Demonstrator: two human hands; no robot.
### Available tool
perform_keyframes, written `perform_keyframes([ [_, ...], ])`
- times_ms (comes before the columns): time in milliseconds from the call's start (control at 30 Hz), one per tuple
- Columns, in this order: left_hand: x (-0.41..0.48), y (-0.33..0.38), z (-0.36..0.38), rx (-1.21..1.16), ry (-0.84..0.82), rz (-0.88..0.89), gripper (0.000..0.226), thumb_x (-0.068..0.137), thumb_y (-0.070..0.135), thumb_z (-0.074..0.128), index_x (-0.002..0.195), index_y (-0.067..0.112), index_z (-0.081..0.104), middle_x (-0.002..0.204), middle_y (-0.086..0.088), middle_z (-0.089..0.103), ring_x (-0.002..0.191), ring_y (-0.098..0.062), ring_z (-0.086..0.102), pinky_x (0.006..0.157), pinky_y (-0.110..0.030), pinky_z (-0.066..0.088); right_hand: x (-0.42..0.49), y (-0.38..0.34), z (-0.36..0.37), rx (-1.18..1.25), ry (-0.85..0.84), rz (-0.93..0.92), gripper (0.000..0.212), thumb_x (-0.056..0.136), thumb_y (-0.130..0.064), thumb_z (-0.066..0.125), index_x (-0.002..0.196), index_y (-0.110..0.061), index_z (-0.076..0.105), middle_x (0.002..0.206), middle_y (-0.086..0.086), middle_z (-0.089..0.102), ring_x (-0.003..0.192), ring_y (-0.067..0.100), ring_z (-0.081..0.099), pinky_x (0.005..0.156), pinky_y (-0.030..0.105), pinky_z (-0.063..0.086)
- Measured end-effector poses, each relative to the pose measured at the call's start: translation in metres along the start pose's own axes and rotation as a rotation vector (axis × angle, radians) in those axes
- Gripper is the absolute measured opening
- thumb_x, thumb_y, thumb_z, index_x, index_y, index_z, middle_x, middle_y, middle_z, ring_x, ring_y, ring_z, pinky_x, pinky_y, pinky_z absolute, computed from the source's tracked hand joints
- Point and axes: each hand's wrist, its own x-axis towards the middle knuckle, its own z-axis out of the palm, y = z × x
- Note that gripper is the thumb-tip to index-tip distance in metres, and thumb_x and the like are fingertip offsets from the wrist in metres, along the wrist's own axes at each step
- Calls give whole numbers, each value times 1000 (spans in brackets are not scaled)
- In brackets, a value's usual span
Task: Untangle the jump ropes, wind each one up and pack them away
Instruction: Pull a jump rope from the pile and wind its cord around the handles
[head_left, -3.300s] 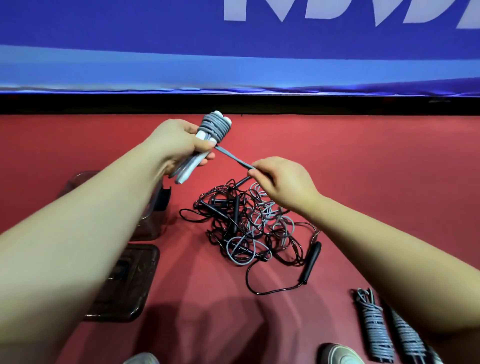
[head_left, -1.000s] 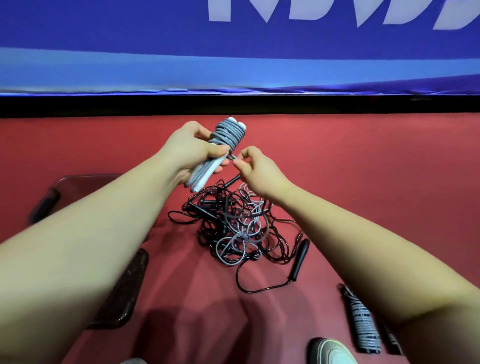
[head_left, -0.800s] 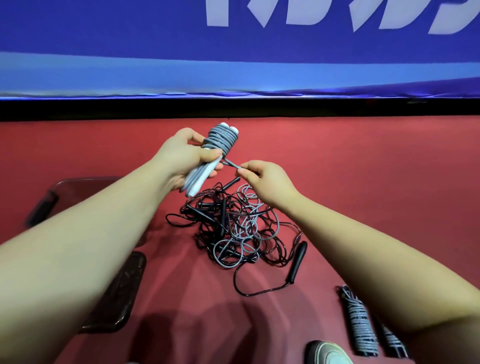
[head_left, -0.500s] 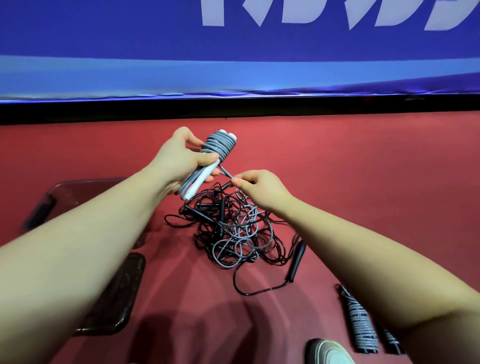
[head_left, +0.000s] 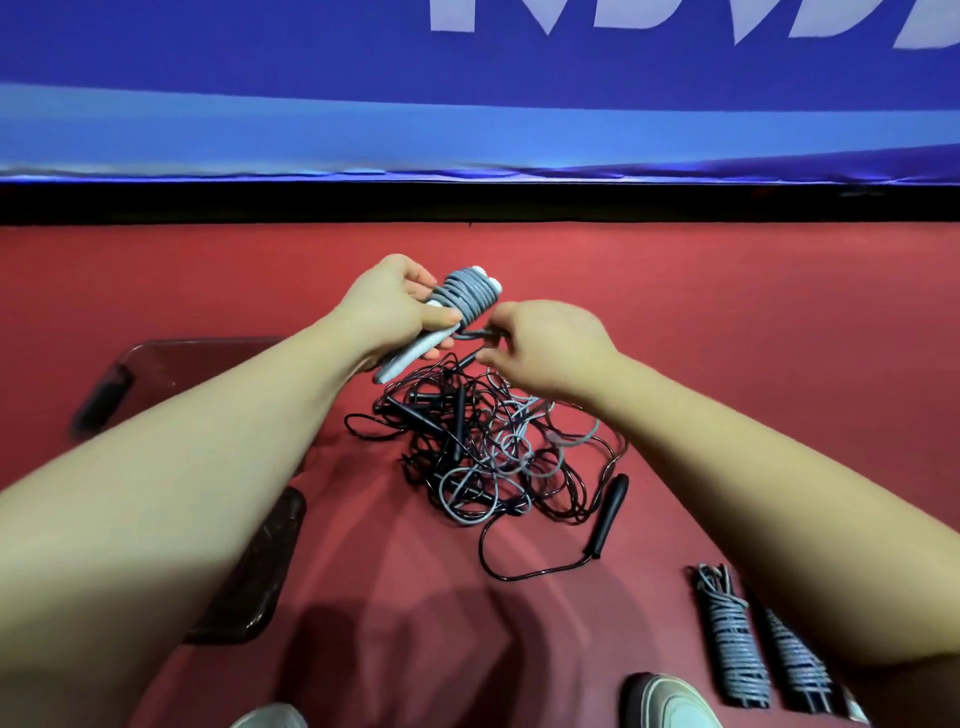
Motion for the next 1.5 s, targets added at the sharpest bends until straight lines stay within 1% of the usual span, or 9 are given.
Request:
perform_keyframes([
  [167,-6,7,17,449,-115,103,27,75,4,74,90,14,54,93,-8,67,64,-23,65,57,-29,53,-4,7,-21,-188,68,-204,26,87,-39,59,105,-20,63,111,3,52,97,27,56,63,30,36],
  [333,-8,6,15,91,-354,-68,22,82,-6,64,90,9,50,89,-17,64,58,-18,67,60,-34,58,-5,31,-22,245,-37,-100,67,77,-38,71,136,-21,44,128,0,58,109,21,58,84,30,40],
  [467,-14,17,6,-73,-527,-160,22,81,-9,58,100,2,54,95,-20,66,71,-25,70,74,-37,57,-4,47,-22,283,-142,-173,56,84,-35,64,135,-19,50,126,6,58,118,18,51,95,23,34],
  [600,-14,29,-18,-348,-583,-254,55,54,30,86,95,-3,69,104,-26,67,86,-35,70,74,-39,59,-8,46,-21,603,-80,-115,36,88,-22,62,122,-13,61,103,-6,62,88,-4,54,83,12,39],
  [800,-10,25,-24,-635,-494,-207,105,60,90,34,105,3,70,111,-17,67,87,-27,65,73,-29,56,-4,29,-13,889,143,19,17,89,-19,62,104,-13,66,83,-11,62,60,-10,52,67,8,42],
  [900,-7,21,-13,-545,-470,22,64,58,57,77,107,16,68,106,2,70,88,-9,65,77,-24,48,6,16,-11,1005,268,204,19,88,-28,63,98,-12,65,80,-4,63,62,-3,53,64,14,41],
  [1067,-13,27,17,-541,-247,207,54,79,0,60,129,17,48,103,2,65,83,-5,62,72,-15,49,15,-3,-17,1093,282,326,28,88,-40,60,69,-19,53,55,-8,50,49,5,40,53,21,31],
  [1300,-12,34,8,-230,-43,362,30,93,14,54,118,31,51,105,10,60,80,2,56,71,-12,46,9,-6,-40,991,192,226,31,90,-40,58,66,-21,59,69,-7,68,44,-1,42,56,22,35],
  [1500,-9,31,1,-234,-21,324,33,96,10,49,114,37,49,97,-4,60,72,-16,58,60,-26,55,-1,8,-52,345,467,64,17,89,-35,59,87,-22,48,76,-8,51,73,17,48,61,32,36],
])
